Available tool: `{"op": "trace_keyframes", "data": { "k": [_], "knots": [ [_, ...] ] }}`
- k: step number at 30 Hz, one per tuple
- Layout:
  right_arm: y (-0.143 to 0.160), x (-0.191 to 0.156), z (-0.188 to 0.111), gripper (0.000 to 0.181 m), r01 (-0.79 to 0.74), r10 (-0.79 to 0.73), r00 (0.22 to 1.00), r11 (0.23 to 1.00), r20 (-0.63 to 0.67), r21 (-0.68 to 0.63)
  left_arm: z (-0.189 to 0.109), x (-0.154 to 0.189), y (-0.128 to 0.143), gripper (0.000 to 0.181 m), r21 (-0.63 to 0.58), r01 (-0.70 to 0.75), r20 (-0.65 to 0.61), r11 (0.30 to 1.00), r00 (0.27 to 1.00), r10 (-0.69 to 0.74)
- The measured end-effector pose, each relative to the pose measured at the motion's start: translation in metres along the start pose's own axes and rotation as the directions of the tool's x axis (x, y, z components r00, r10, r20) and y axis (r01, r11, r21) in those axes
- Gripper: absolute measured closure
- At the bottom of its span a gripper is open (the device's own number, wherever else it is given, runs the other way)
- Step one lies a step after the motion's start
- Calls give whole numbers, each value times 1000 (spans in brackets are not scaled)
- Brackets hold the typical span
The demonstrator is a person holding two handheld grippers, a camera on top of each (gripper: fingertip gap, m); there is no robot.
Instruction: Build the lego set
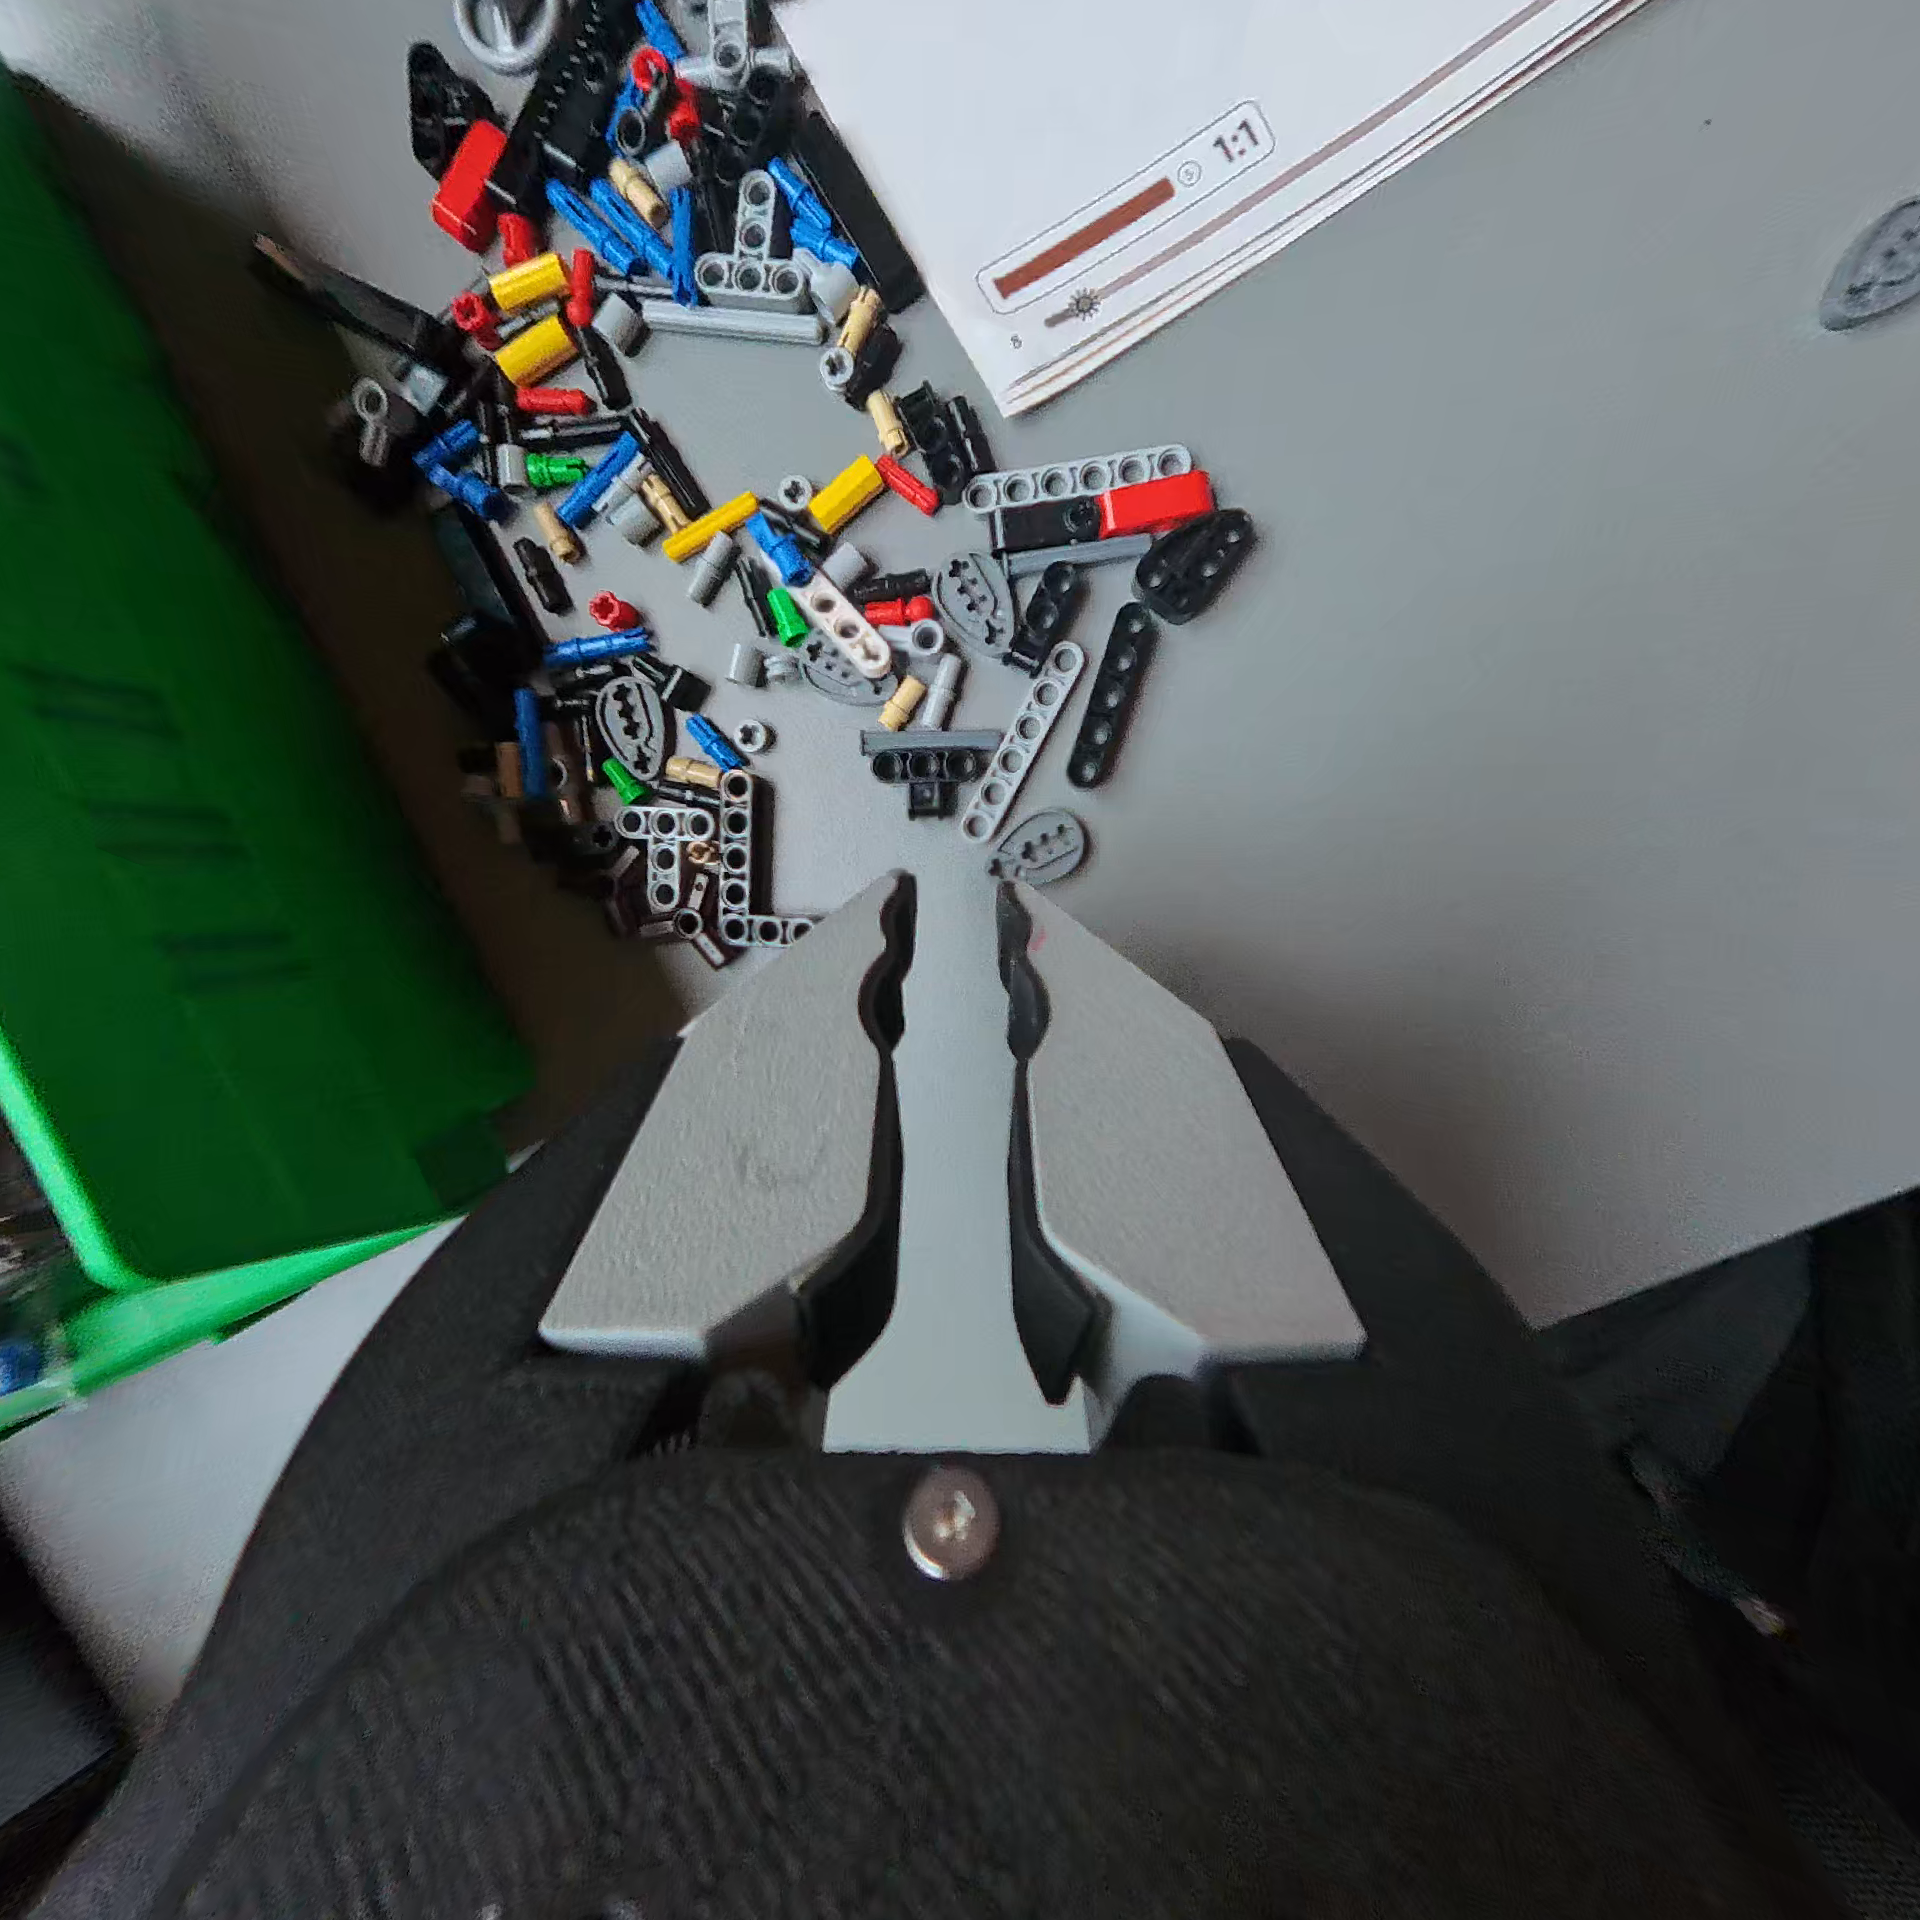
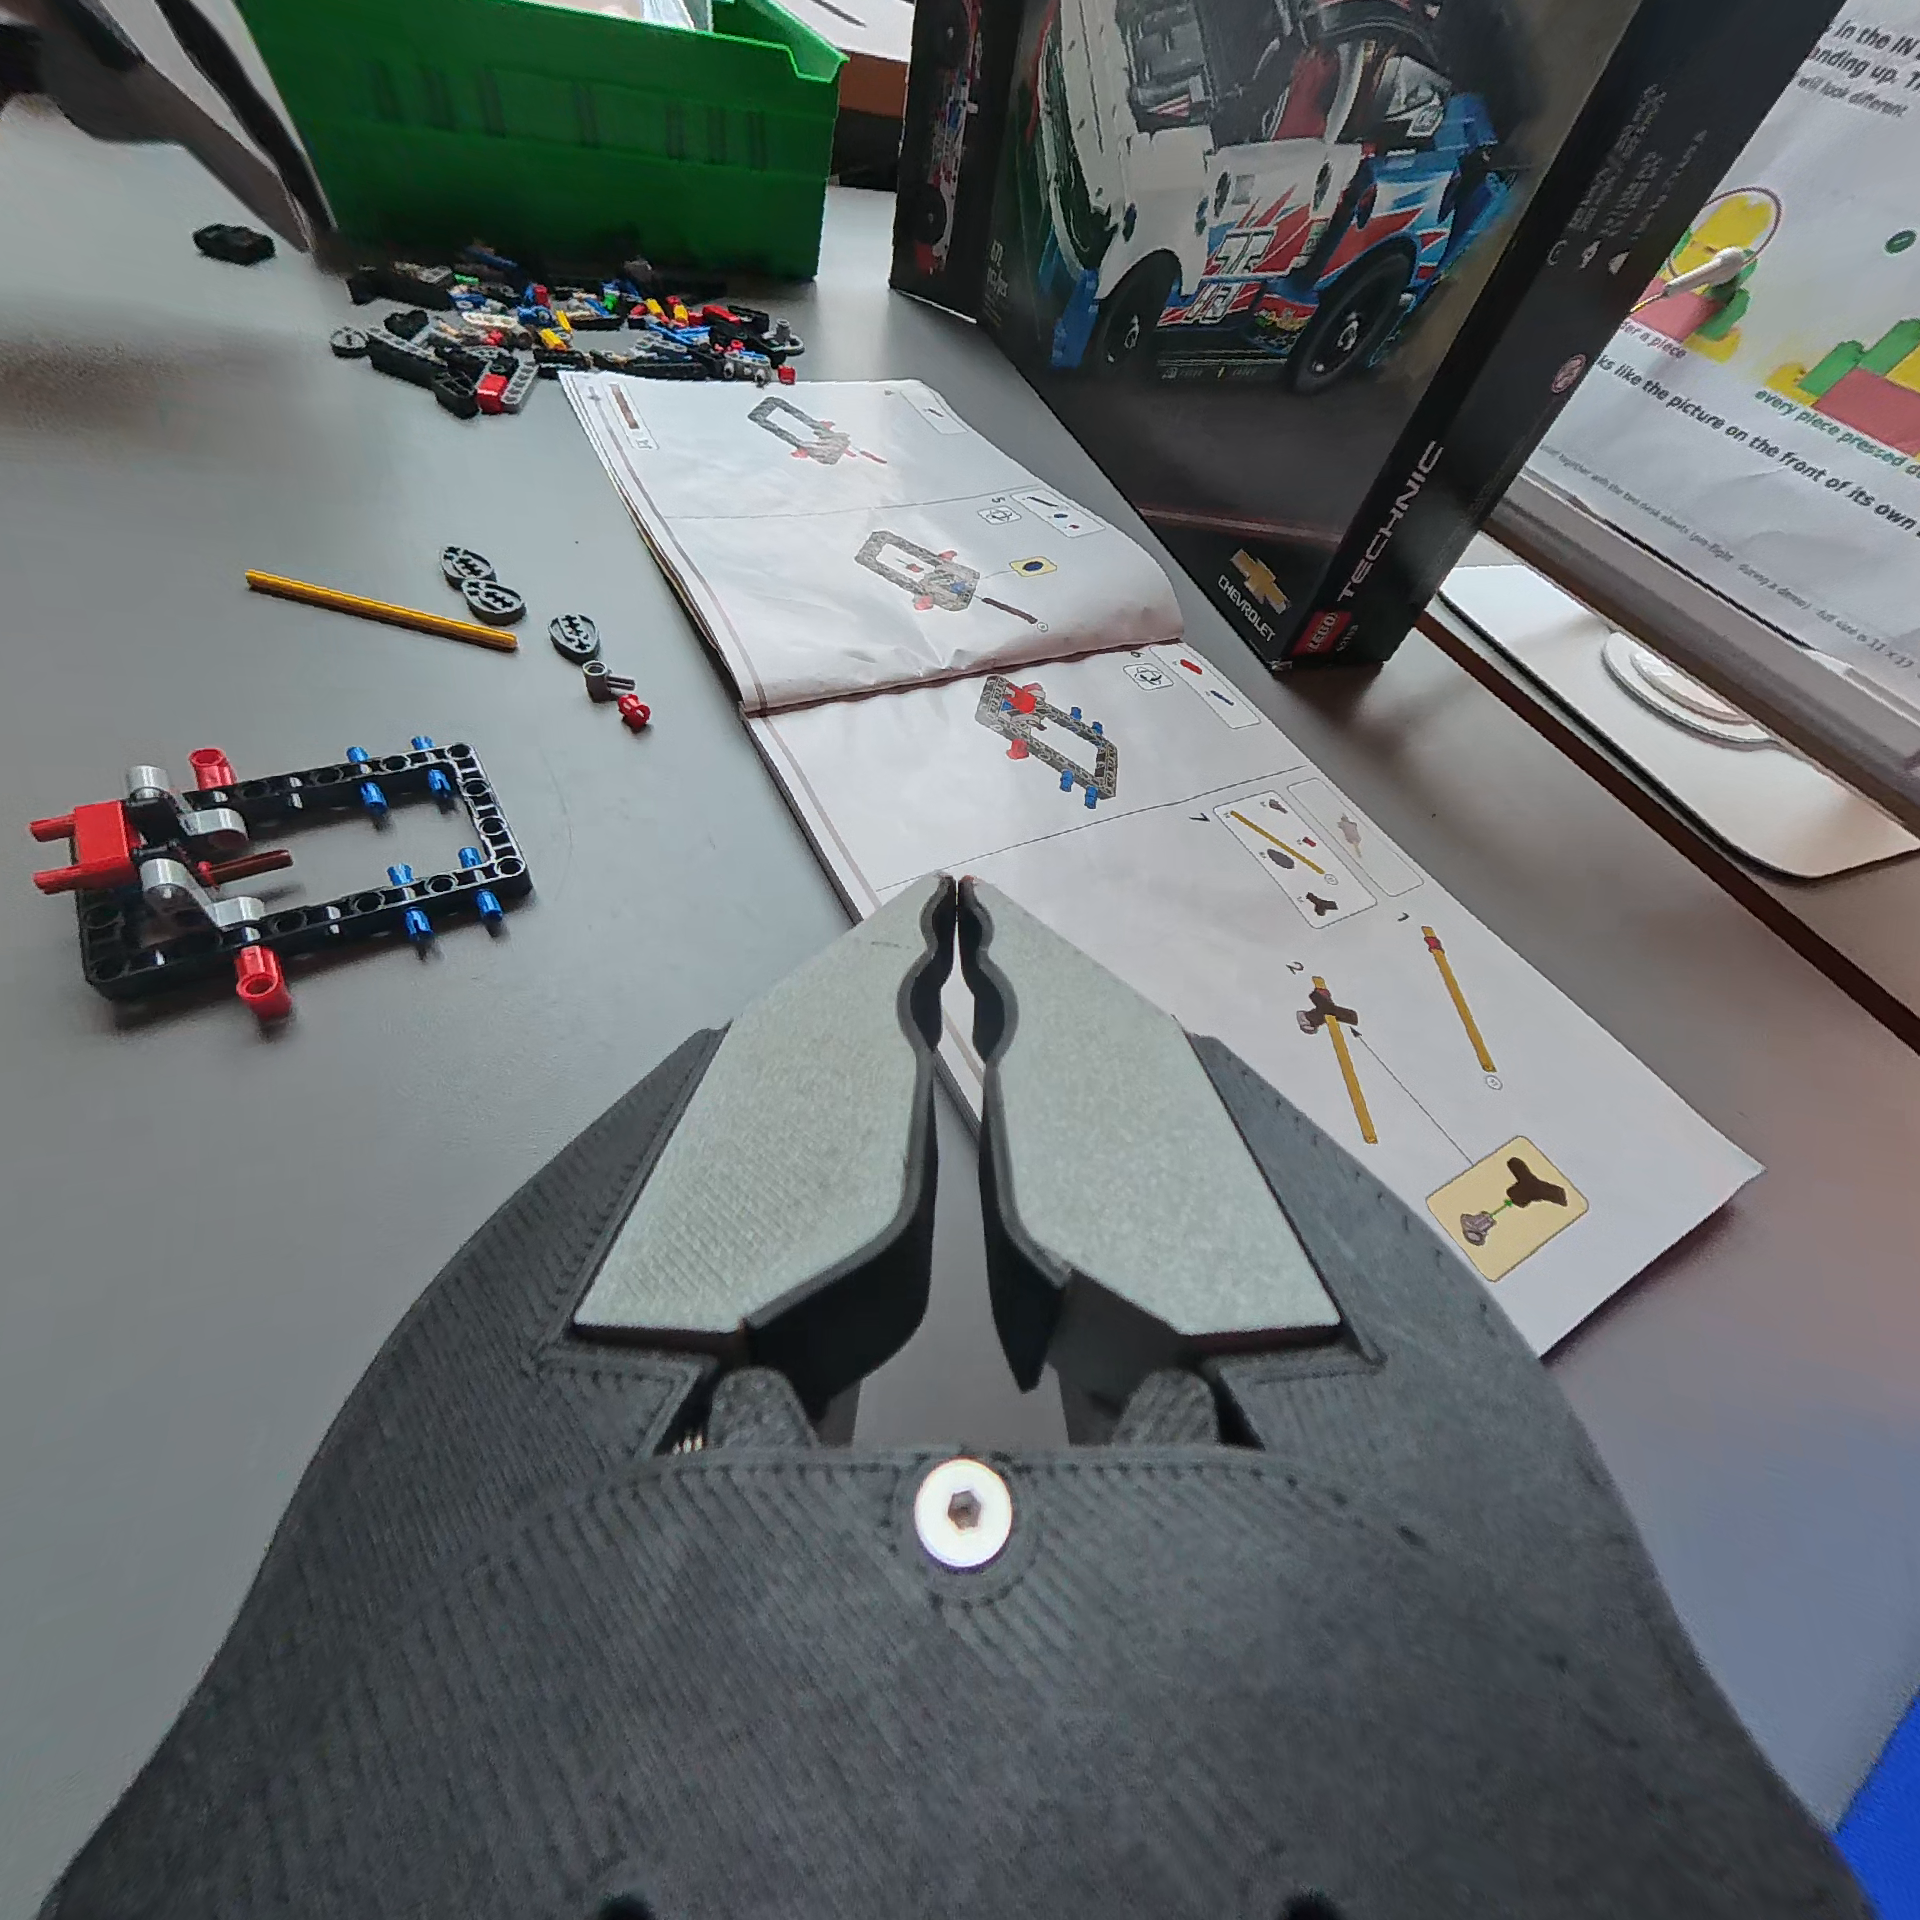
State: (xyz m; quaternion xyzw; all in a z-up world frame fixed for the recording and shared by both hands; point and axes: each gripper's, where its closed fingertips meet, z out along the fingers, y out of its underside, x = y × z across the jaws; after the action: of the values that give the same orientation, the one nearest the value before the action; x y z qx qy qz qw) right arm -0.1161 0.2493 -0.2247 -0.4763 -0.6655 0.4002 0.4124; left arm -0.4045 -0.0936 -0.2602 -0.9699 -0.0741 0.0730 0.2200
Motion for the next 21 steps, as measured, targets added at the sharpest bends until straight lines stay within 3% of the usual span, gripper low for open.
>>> {"op": "trace_keyframes", "data": {
  "k": [3, 7, 10, 17, 21],
  "knots": [
    [1, 1, 0, 181, -6, 6, 1000, 1000, -5, -4, 9, 11, 2, 162, 19, -6, -88, 1000, 996, 8],
    [2, 4, -1, 181, -16, 16, 1000, 1000, -14, -1, 21, 9, 4, 159, 0, -45, -69, 999, 997, 45],
    [2, 5, -1, 181, -19, 19, 1000, 1000, -14, 0, 28, 19, 8, 162, -31, -50, -127, 998, 991, 46],
    [1, 2, 0, 181, -10, 10, 1000, 1000, -4, -3, 23, 50, 9, 162, -15, -131, -218, 991, 968, 124],
    [2, 1, 1, 181, -4, 4, 1000, 1000, 0, -10, 24, 46, 7, 160, -30, -123, -148, 992, 982, 118]
  ]
}}
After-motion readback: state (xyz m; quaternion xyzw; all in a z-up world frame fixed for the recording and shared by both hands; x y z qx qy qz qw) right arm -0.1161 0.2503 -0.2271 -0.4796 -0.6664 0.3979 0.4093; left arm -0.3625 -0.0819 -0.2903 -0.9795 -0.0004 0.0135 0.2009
